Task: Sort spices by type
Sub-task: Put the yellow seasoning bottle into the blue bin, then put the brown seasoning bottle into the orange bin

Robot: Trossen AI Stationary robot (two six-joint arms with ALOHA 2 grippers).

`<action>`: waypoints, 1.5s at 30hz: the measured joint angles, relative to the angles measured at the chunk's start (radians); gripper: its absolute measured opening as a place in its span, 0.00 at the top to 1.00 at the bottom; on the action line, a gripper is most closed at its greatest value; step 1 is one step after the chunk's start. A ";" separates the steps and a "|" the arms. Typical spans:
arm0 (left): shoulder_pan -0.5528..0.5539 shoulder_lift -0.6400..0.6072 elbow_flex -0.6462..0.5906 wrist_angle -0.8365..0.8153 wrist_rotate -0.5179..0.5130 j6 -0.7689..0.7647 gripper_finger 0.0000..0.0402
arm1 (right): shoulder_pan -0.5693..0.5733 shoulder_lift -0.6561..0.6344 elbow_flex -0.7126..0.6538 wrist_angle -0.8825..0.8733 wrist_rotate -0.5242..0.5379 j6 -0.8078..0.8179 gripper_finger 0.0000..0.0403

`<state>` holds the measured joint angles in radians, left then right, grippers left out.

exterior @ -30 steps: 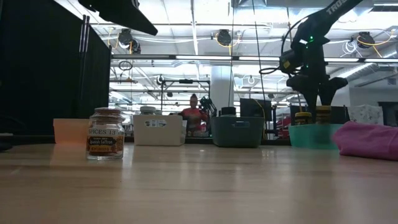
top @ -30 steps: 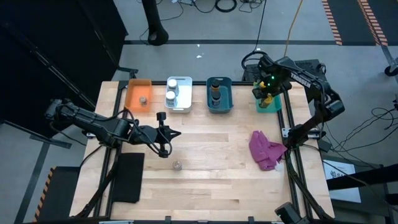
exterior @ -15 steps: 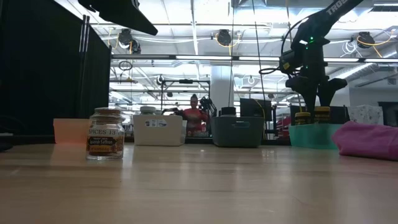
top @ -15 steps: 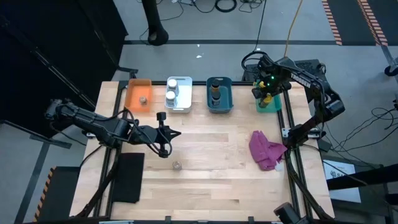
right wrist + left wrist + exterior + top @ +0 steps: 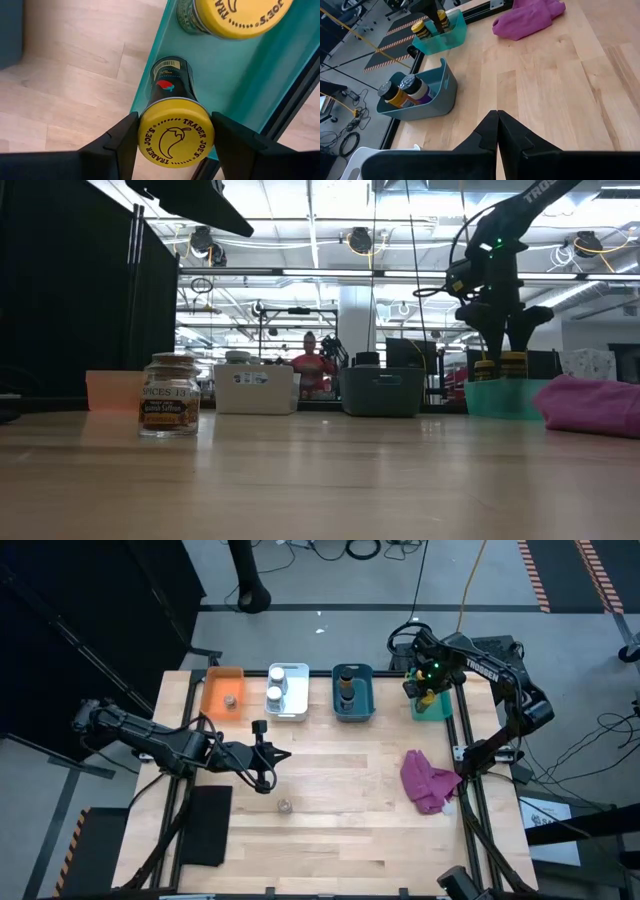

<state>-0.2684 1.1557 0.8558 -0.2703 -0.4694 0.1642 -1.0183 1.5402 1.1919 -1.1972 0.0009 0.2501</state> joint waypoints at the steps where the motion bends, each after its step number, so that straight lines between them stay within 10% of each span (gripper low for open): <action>1: 0.000 0.000 0.000 0.000 0.000 0.000 0.97 | 0.000 0.000 0.000 0.003 0.000 0.000 0.50; 12: 0.000 0.000 0.000 0.000 0.000 -0.001 0.97 | 0.000 -0.001 0.000 0.015 -0.002 0.010 0.34; 35: 0.000 0.000 0.000 0.000 0.000 -0.001 0.97 | 0.013 -0.009 0.162 0.018 0.002 0.041 0.34; 45: 0.000 0.000 0.000 0.000 0.000 -0.050 0.97 | 0.229 -0.186 0.191 0.044 0.126 0.080 0.34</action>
<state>-0.2684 1.1554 0.8558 -0.2701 -0.4694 0.1140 -0.7898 1.3546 1.3827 -1.1530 0.1266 0.3306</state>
